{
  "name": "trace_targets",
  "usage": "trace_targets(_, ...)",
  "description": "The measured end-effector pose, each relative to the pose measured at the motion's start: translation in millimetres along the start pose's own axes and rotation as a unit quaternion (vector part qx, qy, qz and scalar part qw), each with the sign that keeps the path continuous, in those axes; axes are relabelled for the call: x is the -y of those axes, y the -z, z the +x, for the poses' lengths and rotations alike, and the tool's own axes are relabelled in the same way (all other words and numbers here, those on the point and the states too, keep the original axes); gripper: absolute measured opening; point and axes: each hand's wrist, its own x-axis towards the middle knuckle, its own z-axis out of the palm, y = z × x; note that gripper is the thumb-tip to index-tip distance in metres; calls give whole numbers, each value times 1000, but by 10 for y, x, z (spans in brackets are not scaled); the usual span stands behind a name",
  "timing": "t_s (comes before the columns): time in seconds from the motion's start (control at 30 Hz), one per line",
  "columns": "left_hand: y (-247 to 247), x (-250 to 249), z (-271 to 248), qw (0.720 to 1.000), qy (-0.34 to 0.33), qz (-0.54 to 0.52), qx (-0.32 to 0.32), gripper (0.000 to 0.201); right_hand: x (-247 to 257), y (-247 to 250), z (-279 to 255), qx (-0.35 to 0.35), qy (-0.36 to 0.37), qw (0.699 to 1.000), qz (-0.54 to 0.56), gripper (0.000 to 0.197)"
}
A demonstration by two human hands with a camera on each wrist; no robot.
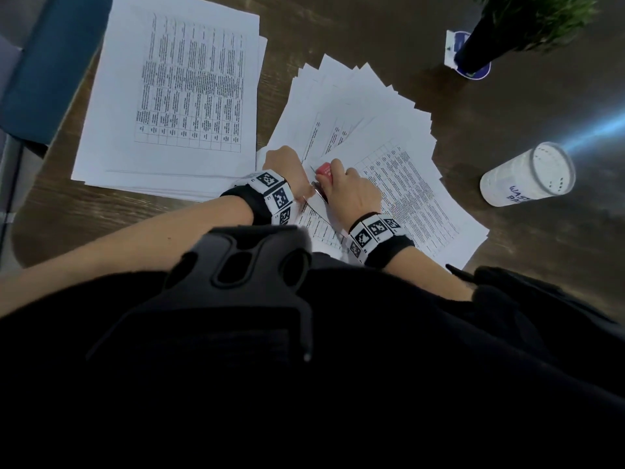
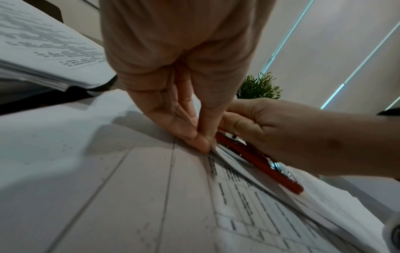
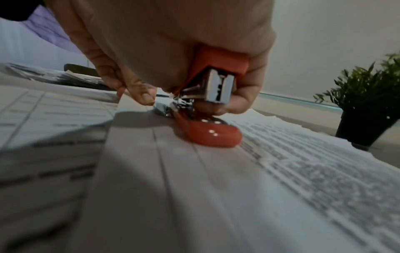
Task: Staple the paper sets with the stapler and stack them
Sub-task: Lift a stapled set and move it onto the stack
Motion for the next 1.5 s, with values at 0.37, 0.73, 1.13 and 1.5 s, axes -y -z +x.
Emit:
trace_targets(0.37, -37, 27, 66, 999, 17, -26, 8, 37, -230, 56, 0, 20, 20, 999, -44, 46)
trace_targets(0.73, -129, 16, 116, 999, 17, 20, -39, 35, -109, 46, 56, 10, 32, 998, -44, 43)
trace_targets(1.13, -141, 24, 180, 999, 15, 31, -41, 39, -39, -63, 62, 3, 9, 999, 35, 39)
trace_targets(1.5, -69, 31, 249, 998, -1, 56, -28, 32, 96, -70, 63, 12, -79, 993, 84, 40)
